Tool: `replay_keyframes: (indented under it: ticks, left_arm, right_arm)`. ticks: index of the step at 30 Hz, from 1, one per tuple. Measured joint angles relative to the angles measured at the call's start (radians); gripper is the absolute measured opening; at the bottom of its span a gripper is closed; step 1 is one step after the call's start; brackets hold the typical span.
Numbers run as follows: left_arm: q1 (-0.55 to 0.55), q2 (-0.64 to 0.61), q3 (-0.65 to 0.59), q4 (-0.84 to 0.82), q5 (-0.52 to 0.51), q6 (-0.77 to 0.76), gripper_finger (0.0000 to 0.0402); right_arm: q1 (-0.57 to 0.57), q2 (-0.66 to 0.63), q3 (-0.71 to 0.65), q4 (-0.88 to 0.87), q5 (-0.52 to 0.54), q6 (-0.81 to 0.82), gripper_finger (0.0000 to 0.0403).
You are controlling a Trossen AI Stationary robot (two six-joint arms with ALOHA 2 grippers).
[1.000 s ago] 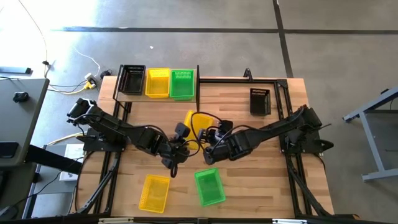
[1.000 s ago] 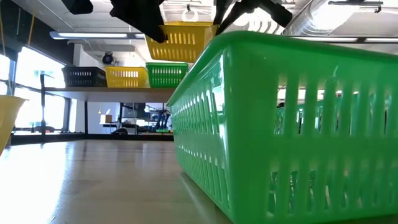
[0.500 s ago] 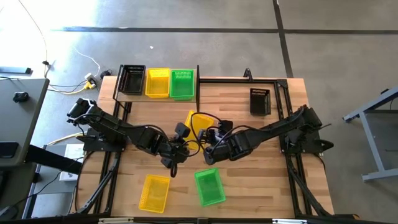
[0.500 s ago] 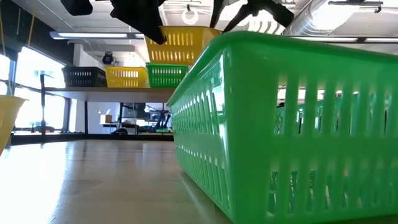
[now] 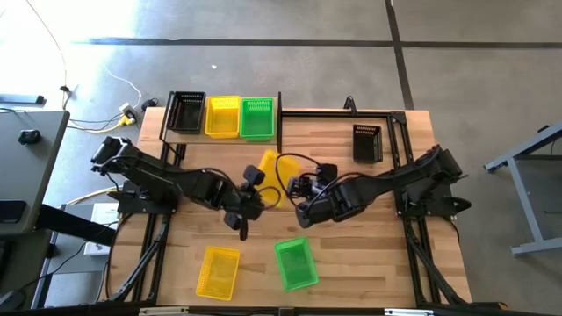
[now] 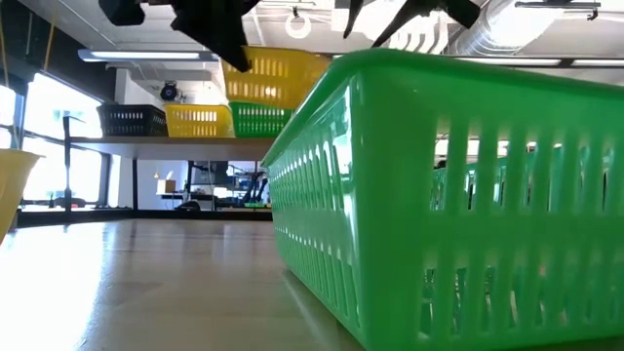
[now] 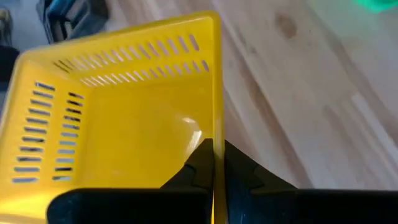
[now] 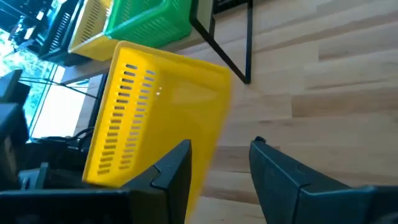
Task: Stack baskets on shelf by color
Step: Stack the right yellow basket on top of yellow basket on the shelf
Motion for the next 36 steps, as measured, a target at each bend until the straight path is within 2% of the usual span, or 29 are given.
replay_keyframes:
  ticks: [9,19,26,31,36]
  left_arm:
    - [0.111,-0.090,0.000,-0.009,0.050,0.001,0.0000]
    - [0.253,-0.236,0.001,0.009,0.055,0.062,0.0000]
    - [0.419,-0.358,0.001,-0.010,0.081,0.153,0.0000]
    - [0.590,-0.447,0.001,-0.046,0.238,0.202,0.0000]
    - [0.774,-0.506,0.001,-0.084,0.415,0.241,0.0000]
  right_arm:
    - [-0.027,-0.097,0.000,-0.042,0.011,-0.181,0.0145]
    - [-0.140,-0.237,0.000,-0.058,0.018,-0.566,0.0145]
    - [-0.221,-0.304,0.000,-0.058,0.017,-0.801,0.0145]
    - [-0.278,-0.335,0.000,-0.054,0.011,-0.923,0.0145]
    - [-0.338,-0.349,0.000,-0.049,-0.042,-1.028,0.0145]
